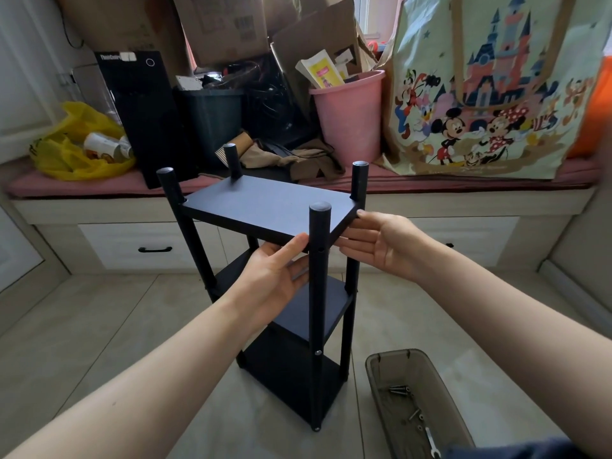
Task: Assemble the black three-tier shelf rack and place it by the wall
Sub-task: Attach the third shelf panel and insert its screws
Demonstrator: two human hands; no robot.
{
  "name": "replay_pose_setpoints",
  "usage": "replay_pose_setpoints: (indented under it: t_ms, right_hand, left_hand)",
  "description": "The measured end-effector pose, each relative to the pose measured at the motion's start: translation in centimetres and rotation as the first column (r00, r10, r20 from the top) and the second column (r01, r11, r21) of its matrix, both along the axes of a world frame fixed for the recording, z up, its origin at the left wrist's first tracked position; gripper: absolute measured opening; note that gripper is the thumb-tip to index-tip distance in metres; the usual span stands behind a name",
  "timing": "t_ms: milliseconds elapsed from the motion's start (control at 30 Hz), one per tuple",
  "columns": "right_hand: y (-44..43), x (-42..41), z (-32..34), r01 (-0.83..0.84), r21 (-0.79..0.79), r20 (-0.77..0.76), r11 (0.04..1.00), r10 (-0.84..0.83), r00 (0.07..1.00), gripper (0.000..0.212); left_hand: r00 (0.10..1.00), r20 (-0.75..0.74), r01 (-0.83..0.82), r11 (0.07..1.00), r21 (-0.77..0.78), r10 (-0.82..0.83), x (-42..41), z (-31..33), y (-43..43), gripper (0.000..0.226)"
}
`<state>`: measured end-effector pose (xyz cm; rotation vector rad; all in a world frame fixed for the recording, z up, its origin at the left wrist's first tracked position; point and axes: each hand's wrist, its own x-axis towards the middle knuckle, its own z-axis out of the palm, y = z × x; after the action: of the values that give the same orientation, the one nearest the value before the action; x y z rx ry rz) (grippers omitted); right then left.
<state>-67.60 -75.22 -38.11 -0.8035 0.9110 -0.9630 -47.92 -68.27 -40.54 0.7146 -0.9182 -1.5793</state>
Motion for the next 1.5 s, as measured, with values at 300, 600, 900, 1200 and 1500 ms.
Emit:
replay_pose_setpoints:
  t_ms: [300, 600, 900, 1200, 1500]
  right_hand:
    - [1.0, -4.9, -6.0, -0.147, 0.138, -0.45, 0.98, 0.194, 0.872, 0.021]
    - [1.8, -5.5, -18.5, -0.235, 0.355, -0.745, 0.905, 0.425, 0.514, 0.017]
    - [4.4, -4.4, -29.6, -0.219, 0.473, -0.854, 0.853, 0.506, 0.126, 0.037]
    - [5.9, -1.1, -33.4, -0.418, 0.316, -0.944, 0.851, 0.325, -0.053, 0.028]
    - [5.1, 0.7, -35.1, -0.476, 0.2, -0.896, 0.856, 0.357, 0.265, 0.015]
  left_hand:
    - [0.999, -0.023, 0.023, 1.0, 0.003, -0.023, 0.5, -0.4, -0.4, 0.038]
    - [1.0, 0.019, 0.021, 1.0, -0.001, -0.021, 0.8, -0.5, -0.5, 0.049]
    - [0.996, 0.084, 0.002, 1.0, -0.012, -0.001, 0.6, -0.4, -0.1, 0.022]
    - [0.99, 0.138, 0.022, 0.999, -0.031, -0.017, 0.7, -0.1, -0.1, 0.023]
    - [0.99, 0.137, 0.018, 1.0, -0.006, -0.017, 0.6, 0.4, 0.2, 0.022]
